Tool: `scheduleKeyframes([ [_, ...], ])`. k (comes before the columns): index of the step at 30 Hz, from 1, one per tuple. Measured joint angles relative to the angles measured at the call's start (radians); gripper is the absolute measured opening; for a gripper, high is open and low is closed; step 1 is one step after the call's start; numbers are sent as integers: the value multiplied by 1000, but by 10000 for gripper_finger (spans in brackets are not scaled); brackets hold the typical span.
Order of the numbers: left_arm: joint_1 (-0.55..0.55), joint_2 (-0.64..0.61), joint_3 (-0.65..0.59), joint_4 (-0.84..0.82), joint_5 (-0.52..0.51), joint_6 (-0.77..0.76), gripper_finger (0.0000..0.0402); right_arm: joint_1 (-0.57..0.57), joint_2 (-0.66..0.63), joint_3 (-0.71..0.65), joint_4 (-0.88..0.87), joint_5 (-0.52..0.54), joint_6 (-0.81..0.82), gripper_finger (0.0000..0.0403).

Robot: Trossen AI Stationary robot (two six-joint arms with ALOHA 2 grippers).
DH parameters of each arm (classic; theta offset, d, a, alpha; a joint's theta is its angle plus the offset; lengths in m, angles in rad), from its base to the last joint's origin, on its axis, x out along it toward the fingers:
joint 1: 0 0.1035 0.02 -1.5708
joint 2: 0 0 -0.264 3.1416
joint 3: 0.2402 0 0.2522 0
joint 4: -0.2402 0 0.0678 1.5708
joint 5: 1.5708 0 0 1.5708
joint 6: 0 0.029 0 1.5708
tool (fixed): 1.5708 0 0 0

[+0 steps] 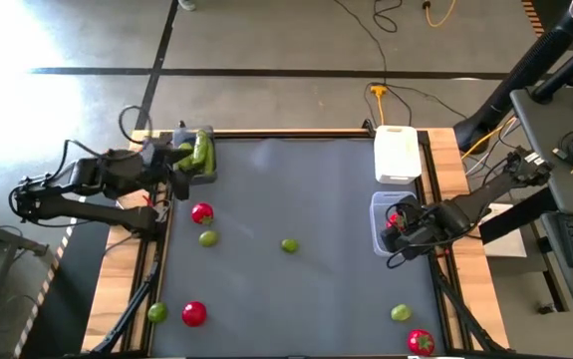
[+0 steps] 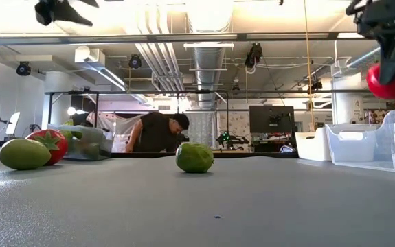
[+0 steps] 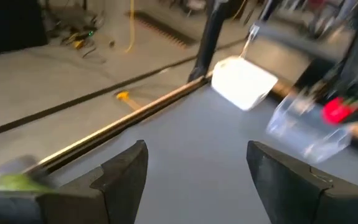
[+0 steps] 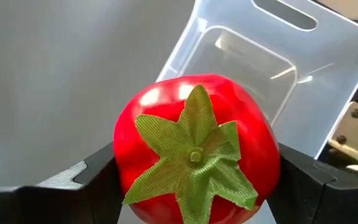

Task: Sort produce into baskets
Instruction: Put the tomato into the transparent bin

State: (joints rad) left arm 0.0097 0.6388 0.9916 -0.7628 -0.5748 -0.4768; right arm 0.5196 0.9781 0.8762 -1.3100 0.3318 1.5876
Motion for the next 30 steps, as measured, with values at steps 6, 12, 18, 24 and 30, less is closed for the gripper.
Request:
scheduleKeyframes([
  [6, 0, -9, 1, 122, 1, 24, 256, -1, -46, -123, 38, 12, -5, 290],
  [12, 0, 24, 1, 247, -14, 48, 256, -86, -21, -152, 56, 50, 19, 290],
  [18, 0, 80, 1, 320, -15, 76, 256, -269, 60, -154, 98, 46, -58, 290],
  [24, 0, 104, 1, 321, -11, 74, 256, -442, 128, -170, 170, 43, -101, 290],
  [30, 0, 106, 1, 321, -7, 72, 256, -549, 209, -209, 302, -8, -182, 290],
])
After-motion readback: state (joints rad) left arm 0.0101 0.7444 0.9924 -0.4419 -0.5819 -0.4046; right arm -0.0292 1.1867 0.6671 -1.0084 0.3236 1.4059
